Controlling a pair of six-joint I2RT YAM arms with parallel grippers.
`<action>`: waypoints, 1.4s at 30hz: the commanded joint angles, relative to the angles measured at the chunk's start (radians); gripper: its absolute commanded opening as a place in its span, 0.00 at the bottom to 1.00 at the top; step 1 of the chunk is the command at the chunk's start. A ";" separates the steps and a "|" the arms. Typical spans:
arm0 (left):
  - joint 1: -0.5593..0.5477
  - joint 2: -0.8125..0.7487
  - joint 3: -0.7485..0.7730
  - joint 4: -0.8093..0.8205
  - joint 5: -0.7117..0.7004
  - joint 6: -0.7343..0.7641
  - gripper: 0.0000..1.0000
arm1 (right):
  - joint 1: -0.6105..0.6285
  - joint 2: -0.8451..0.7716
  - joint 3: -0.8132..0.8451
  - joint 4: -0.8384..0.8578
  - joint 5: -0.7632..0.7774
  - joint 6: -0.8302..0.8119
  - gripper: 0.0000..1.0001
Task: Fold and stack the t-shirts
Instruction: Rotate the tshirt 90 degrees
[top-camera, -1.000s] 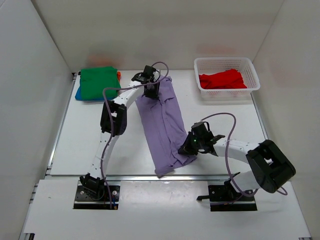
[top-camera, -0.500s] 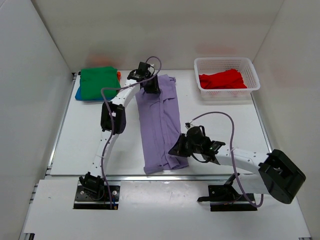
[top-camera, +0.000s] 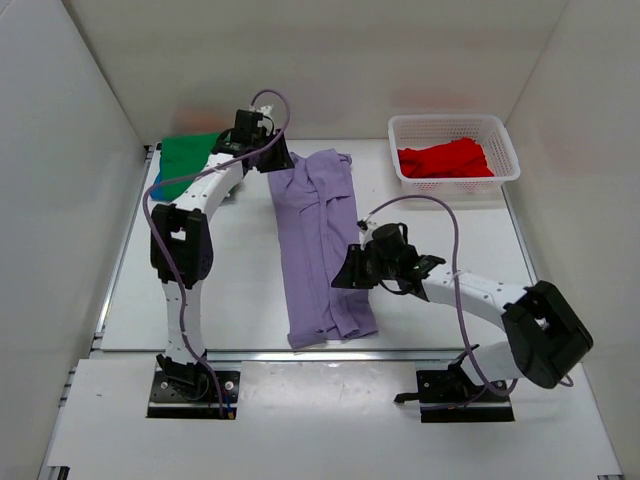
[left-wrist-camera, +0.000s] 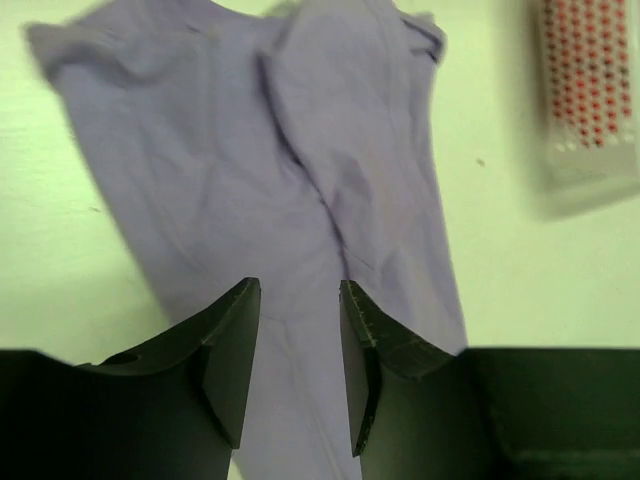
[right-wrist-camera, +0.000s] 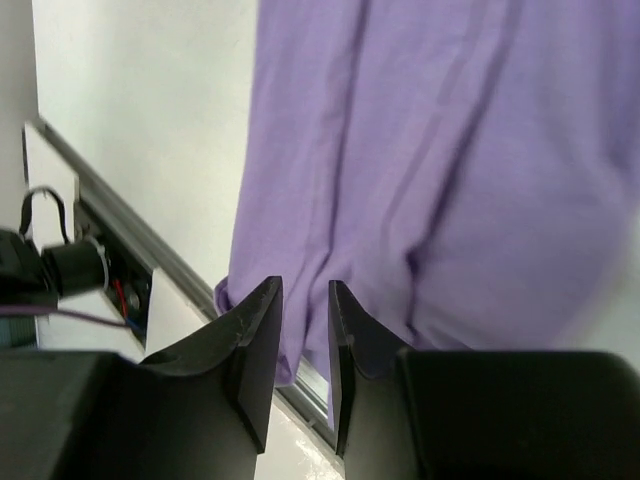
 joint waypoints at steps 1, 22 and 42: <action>-0.026 0.043 0.066 -0.052 -0.080 0.089 0.49 | 0.038 0.062 0.054 -0.009 -0.080 -0.065 0.23; -0.100 0.148 0.005 -0.187 -0.235 0.154 0.50 | 0.108 0.128 0.082 -0.109 -0.059 -0.149 0.34; -0.276 -1.021 -1.402 0.301 -0.022 -0.254 0.49 | -0.132 -0.223 -0.190 -0.230 -0.106 -0.173 0.38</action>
